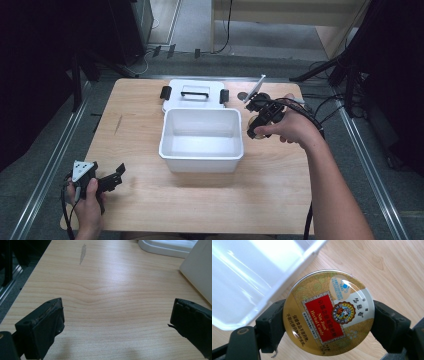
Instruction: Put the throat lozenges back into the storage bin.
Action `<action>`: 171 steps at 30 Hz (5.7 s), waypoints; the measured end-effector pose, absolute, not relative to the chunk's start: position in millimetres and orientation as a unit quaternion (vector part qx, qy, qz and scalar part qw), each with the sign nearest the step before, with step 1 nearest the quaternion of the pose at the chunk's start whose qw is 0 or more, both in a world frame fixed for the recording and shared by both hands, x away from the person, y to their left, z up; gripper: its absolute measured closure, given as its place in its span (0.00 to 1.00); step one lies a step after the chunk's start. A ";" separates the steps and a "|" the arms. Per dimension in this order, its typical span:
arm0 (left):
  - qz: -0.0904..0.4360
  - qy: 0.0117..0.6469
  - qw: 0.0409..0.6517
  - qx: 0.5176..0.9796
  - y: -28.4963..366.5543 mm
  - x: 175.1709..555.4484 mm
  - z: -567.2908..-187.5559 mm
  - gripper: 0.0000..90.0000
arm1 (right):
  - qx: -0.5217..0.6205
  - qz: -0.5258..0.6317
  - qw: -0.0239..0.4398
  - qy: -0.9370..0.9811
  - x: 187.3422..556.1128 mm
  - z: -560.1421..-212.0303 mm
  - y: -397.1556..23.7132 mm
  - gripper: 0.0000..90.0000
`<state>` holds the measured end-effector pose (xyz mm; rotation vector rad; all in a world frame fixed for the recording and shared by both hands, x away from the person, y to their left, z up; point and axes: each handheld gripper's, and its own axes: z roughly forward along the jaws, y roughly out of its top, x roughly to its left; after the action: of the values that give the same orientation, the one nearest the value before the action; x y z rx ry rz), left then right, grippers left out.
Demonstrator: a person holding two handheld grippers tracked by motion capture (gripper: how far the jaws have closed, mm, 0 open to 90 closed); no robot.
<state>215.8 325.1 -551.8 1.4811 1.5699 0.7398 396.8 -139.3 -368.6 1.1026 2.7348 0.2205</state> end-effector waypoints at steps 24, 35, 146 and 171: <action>0.294 0.627 0.417 0.588 325.2 216.0 -551.9 0.00 | 0.326 0.075 0.096 0.938 398.4 -357.3 -80.4 0.23; 0.294 0.628 0.417 0.588 325.3 216.0 -551.9 0.00 | 0.306 0.070 0.093 0.945 398.1 -363.2 -62.2 0.23; 0.290 0.627 0.418 0.589 325.5 216.7 -552.0 0.00 | 0.178 0.014 0.109 0.978 393.2 -431.7 -44.3 0.24; 0.292 0.626 0.417 0.590 325.1 216.9 -552.0 0.00 | 0.239 0.091 0.119 0.960 386.1 -377.9 -72.3 0.19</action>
<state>216.9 325.1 -552.0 1.4813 1.5723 0.7319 386.1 -72.3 -377.9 0.6978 2.8061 0.2651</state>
